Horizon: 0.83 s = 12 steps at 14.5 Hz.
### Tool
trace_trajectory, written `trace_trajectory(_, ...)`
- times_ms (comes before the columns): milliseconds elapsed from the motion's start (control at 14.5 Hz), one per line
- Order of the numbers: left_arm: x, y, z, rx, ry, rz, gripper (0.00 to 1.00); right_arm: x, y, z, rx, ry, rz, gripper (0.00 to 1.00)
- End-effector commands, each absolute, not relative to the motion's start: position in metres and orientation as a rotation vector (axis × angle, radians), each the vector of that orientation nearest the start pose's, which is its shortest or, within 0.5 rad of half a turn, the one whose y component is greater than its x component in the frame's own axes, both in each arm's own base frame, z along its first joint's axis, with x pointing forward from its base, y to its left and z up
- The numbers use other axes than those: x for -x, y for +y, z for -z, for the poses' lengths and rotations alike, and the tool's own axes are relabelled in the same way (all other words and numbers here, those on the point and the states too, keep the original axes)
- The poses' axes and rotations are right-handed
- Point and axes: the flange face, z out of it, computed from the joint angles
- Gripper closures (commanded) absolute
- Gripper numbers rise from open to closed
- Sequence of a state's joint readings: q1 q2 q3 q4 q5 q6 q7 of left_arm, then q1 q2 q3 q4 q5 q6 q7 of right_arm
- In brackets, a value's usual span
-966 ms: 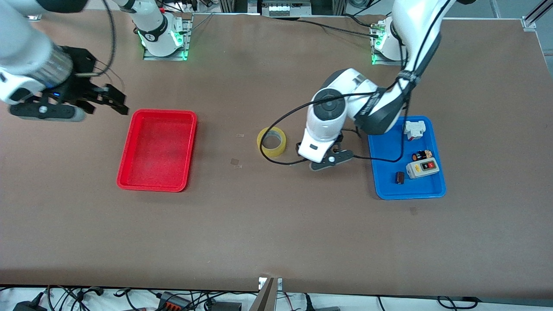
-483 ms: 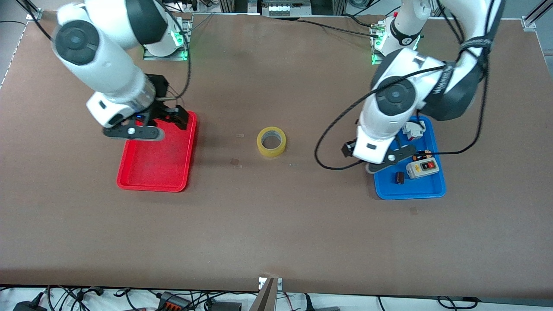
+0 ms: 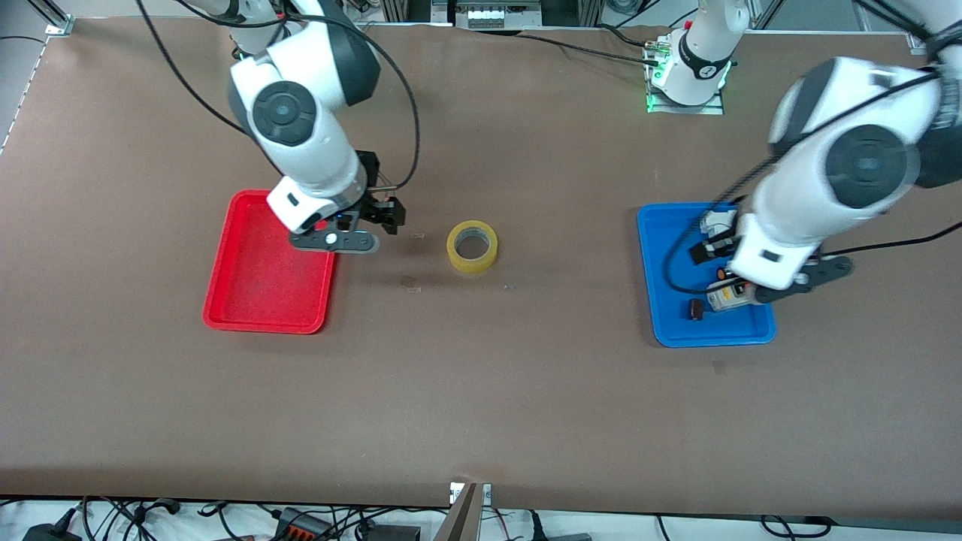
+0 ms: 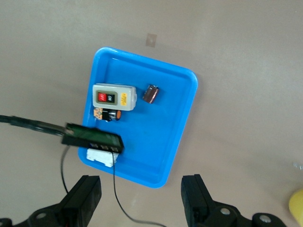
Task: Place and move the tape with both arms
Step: 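Release the tape and withdraw the left gripper while the right gripper reaches the tape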
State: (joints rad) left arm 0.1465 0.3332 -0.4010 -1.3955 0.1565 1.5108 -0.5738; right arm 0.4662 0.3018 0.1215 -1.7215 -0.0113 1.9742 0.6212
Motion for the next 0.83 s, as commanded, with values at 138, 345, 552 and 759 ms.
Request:
trace_trajectory(138, -0.608, -0.008, -0.572, 3.157, -0.380, -0.248, 0.00, -0.511, 0.397, -0.347, 3.149, 0.036, -0.062, 0.02)
trace_trajectory(345, -0.591, 0.011, -0.596, 3.157, -0.252, -0.224, 0.00, -0.505, 0.420, -0.318, 3.165, 0.033, -0.002, 0.02)
trace_trajectory(552, -0.579, -0.001, -0.610, 3.167, -0.173, -0.195, 0.00, -0.499, 0.437, -0.289, 3.167, 0.017, 0.015, 0.02)
trace_trajectory(759, -0.576, -0.007, -0.598, 3.218, -0.091, -0.227, 0.00, -0.493, 0.456, -0.259, 3.169, -0.022, -0.007, 0.02)
